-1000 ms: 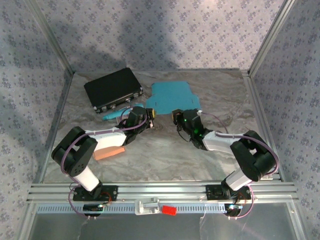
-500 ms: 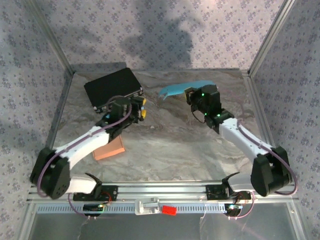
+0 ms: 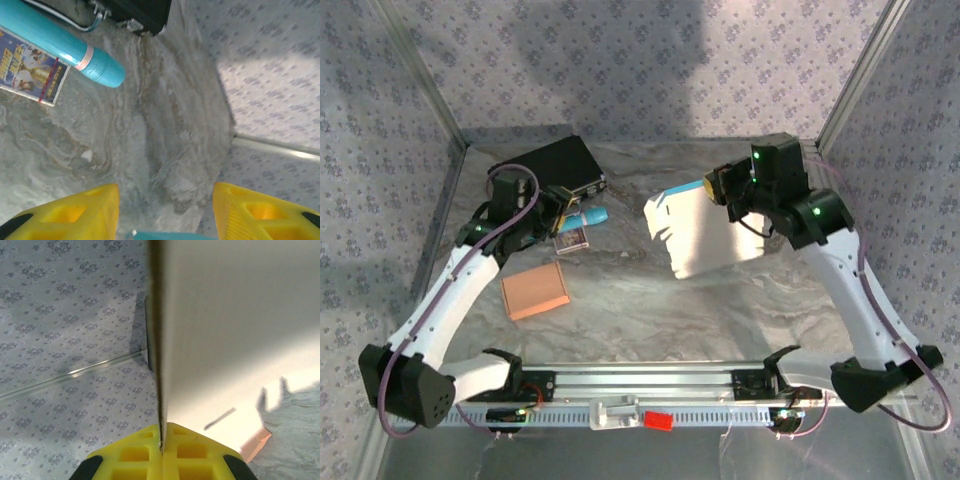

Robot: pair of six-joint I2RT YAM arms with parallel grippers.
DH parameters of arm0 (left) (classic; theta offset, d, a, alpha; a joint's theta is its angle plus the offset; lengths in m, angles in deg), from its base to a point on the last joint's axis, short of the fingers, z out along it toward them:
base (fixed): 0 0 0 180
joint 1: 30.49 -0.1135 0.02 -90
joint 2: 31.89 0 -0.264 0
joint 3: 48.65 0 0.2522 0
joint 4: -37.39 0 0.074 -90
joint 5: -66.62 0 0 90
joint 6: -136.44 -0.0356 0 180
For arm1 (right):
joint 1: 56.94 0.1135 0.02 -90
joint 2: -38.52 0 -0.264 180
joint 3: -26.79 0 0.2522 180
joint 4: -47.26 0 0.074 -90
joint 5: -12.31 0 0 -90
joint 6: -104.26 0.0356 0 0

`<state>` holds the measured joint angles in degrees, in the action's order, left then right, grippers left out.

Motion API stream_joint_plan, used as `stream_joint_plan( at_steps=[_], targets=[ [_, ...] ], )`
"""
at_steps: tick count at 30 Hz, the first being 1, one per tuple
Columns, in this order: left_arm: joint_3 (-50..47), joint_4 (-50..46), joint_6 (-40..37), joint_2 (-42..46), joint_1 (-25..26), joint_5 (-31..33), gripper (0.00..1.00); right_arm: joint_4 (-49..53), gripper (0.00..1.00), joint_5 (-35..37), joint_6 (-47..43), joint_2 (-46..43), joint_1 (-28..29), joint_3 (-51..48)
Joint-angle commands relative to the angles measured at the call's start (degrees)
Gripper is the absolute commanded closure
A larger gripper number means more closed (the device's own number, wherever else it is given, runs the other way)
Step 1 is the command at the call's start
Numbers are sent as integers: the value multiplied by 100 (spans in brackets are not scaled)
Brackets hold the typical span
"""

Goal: Fold the paper box

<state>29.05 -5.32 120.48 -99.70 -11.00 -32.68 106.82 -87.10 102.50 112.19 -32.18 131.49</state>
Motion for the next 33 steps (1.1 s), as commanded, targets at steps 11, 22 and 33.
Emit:
stream_joint_plan(
  at_steps=[11, 22, 33],
  targets=[
    [1673, -378, -846, -1644, 576, -1260, 48, -1321, 100, -628, -49, 2148, -34, -558],
    [1927, -550, -1045, -2229, 931, -792, 50, -2350, 100, -892, 103, 2338, -87, -1176],
    [-357, 397, -1526, -1510, 534, -1230, 67, -2443, 100, -1031, 295, 1661, -540, -1501]
  ],
)
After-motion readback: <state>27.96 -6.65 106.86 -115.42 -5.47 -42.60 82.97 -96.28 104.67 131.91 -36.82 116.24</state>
